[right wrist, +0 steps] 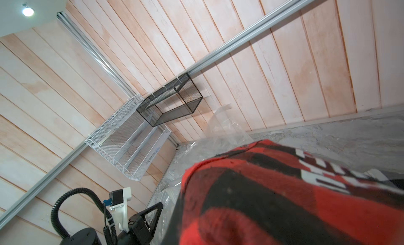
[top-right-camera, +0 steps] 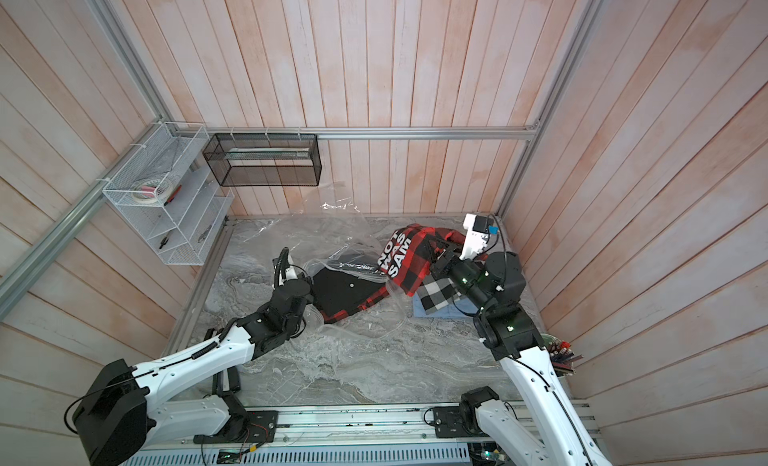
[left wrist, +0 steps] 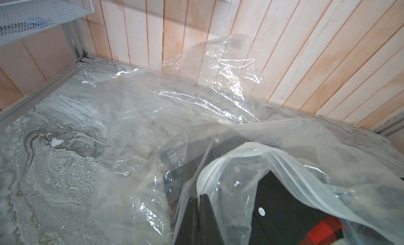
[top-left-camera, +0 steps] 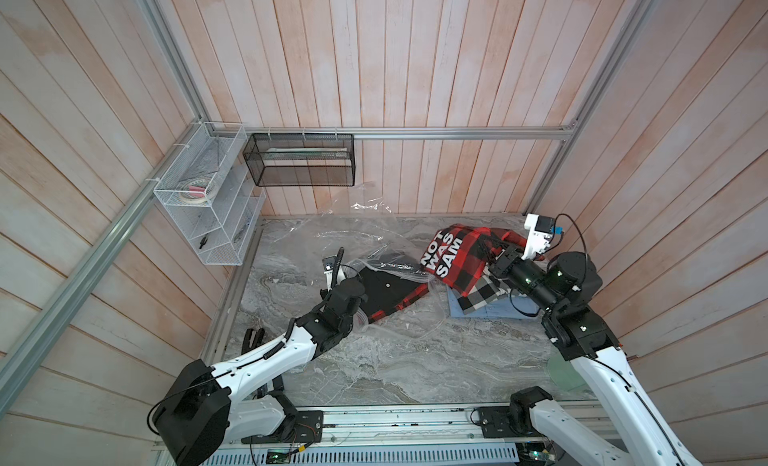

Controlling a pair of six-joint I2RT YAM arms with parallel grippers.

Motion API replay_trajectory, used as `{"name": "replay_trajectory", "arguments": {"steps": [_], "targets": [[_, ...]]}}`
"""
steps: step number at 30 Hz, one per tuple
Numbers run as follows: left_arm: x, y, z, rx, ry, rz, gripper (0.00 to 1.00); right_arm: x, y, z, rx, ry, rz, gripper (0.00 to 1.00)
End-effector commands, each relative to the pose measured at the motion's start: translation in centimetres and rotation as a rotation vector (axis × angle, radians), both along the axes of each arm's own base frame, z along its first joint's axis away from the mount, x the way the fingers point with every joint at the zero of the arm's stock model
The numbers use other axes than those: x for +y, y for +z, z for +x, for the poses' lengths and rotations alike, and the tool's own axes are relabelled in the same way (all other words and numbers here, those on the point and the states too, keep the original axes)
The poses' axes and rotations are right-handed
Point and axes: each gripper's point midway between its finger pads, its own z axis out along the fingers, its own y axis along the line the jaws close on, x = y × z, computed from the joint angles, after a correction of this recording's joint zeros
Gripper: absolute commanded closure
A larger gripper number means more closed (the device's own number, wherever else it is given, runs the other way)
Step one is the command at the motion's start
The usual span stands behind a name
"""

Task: Take the shirt out of the vacuum bag
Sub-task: Place the shirt at the center of the board.

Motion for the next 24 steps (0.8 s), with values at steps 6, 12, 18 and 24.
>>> {"name": "replay_trajectory", "arguments": {"steps": [6,12,18,24], "targets": [[-0.3,-1.0,1.4,0.012,0.005,0.039,1.00,-3.0,5.2,2.9,-0.143,-0.066,0.027,1.00],[0.0,-1.1,1.4,0.005,0.014,0.044,1.00,-5.7,3.2,7.0,-0.113,-0.158,0.037,1.00],[0.2,-0.8,1.6,-0.002,0.018,0.042,1.00,-8.1,0.1,10.1,-0.083,-0.246,0.040,1.00],[0.2,-1.5,1.4,0.006,0.014,0.029,1.00,-9.1,-5.1,12.4,-0.016,-0.283,0.034,1.00]]}}
